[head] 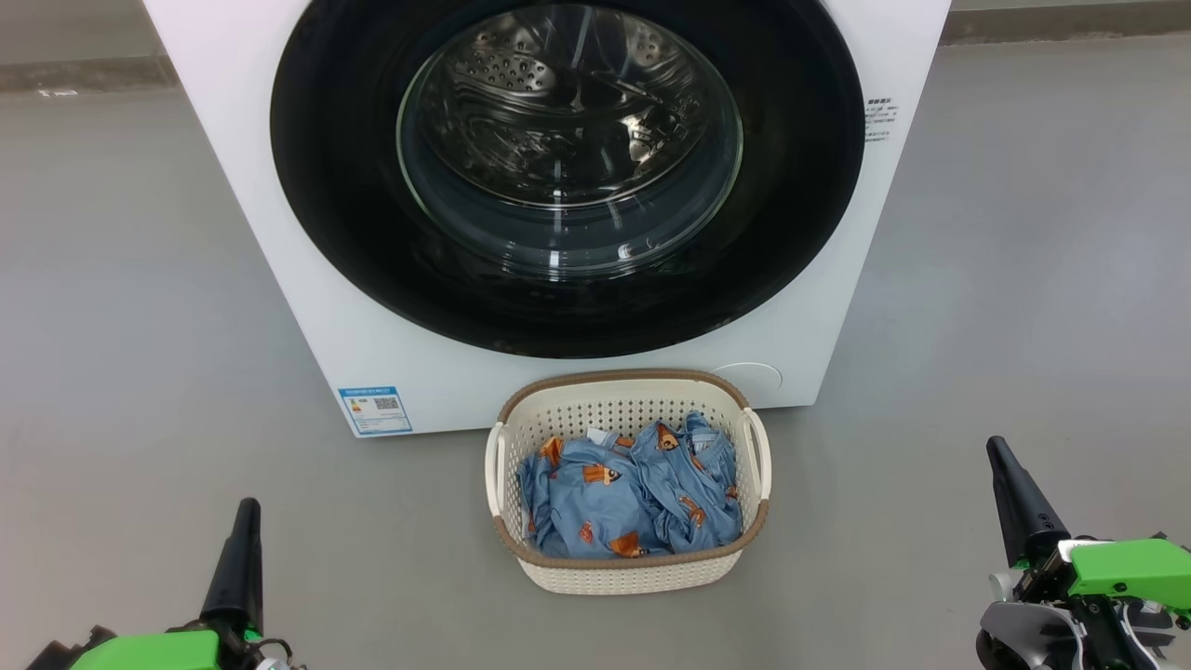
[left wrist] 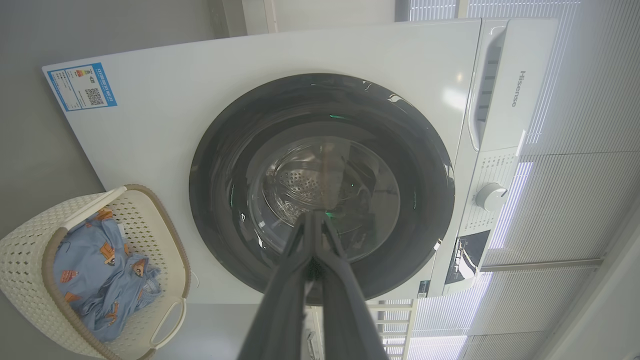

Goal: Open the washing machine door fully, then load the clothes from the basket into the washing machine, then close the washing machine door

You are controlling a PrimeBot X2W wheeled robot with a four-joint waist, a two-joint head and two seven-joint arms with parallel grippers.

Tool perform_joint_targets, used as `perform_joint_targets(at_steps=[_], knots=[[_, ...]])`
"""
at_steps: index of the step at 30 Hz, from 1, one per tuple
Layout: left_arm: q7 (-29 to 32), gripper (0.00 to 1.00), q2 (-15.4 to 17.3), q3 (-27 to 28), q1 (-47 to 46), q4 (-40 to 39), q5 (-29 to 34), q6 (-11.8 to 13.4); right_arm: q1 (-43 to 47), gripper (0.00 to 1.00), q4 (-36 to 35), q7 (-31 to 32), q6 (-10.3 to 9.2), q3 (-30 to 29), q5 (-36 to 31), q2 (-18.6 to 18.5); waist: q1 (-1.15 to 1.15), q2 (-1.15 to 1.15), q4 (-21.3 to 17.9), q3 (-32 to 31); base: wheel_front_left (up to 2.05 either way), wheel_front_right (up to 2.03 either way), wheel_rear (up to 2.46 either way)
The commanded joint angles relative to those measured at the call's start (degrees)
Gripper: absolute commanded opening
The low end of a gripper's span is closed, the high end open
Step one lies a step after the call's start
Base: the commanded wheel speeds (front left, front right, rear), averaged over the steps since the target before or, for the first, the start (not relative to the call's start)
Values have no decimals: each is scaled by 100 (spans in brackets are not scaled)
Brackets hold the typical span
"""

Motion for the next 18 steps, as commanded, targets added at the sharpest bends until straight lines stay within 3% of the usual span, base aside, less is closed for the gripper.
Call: perform_joint_targets(at_steps=[1, 18], knots=[[40, 0, 52, 188, -65, -104, 56, -4, -145, 0, -142, 30, 34, 104, -57, -56, 0, 0, 0, 0, 0, 0, 0], [39, 0, 52, 186, -65, -104, 54, -4, -145, 0, -142, 30, 34, 104, -58, -56, 0, 0, 0, 0, 0, 0, 0]])
